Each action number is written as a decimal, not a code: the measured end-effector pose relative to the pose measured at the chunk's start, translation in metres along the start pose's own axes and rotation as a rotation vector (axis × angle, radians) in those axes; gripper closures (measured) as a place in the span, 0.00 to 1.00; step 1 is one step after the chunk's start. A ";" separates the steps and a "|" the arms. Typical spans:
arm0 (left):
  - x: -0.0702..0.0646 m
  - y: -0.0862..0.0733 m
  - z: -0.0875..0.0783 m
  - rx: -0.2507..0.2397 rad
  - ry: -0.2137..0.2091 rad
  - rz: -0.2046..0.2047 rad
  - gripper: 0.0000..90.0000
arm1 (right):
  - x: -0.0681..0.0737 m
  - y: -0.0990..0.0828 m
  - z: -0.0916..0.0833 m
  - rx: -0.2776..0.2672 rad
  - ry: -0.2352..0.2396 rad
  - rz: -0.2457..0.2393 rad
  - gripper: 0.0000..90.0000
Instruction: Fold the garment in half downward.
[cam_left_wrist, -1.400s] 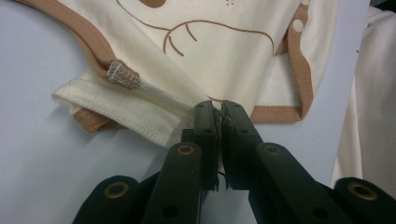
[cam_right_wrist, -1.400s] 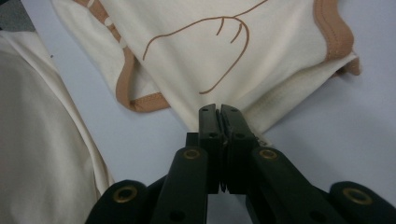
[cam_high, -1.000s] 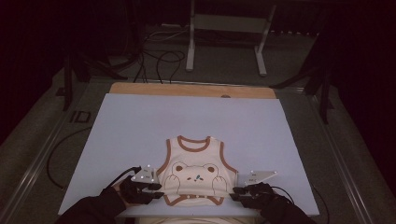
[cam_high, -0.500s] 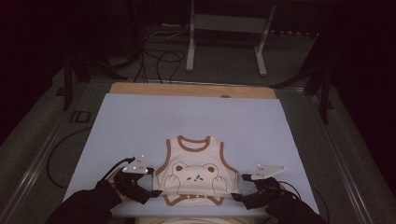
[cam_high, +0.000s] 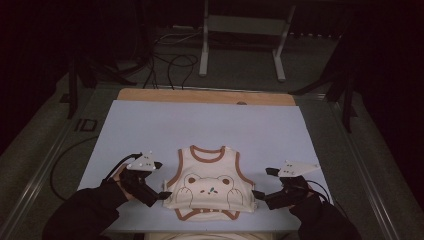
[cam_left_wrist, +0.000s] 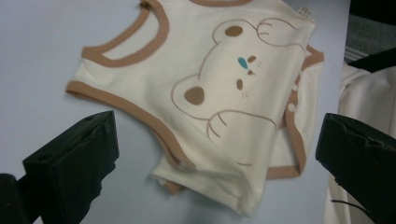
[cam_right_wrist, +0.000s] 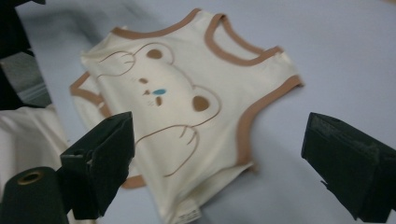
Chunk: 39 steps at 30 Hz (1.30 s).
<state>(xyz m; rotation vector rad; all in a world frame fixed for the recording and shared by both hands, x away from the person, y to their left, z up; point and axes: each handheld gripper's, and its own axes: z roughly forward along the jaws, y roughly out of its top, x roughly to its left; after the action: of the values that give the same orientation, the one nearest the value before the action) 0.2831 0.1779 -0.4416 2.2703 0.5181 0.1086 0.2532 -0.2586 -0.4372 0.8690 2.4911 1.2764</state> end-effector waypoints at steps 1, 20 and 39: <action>0.002 0.002 0.000 -0.004 -0.005 0.003 0.00 | -0.001 0.003 -0.001 0.001 -0.005 -0.001 0.11; 0.036 0.028 0.011 -0.013 -0.035 0.031 0.00 | -0.036 0.046 0.034 -0.001 0.015 -0.068 0.11; 0.068 0.041 0.034 -0.008 -0.060 0.039 0.00 | -0.065 0.064 0.077 0.071 0.031 -0.086 0.11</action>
<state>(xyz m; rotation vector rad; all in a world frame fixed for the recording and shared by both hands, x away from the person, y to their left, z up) 0.3672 0.1574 -0.4407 2.2692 0.4416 0.0615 0.3651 -0.2167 -0.4373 0.7539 2.5823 1.1890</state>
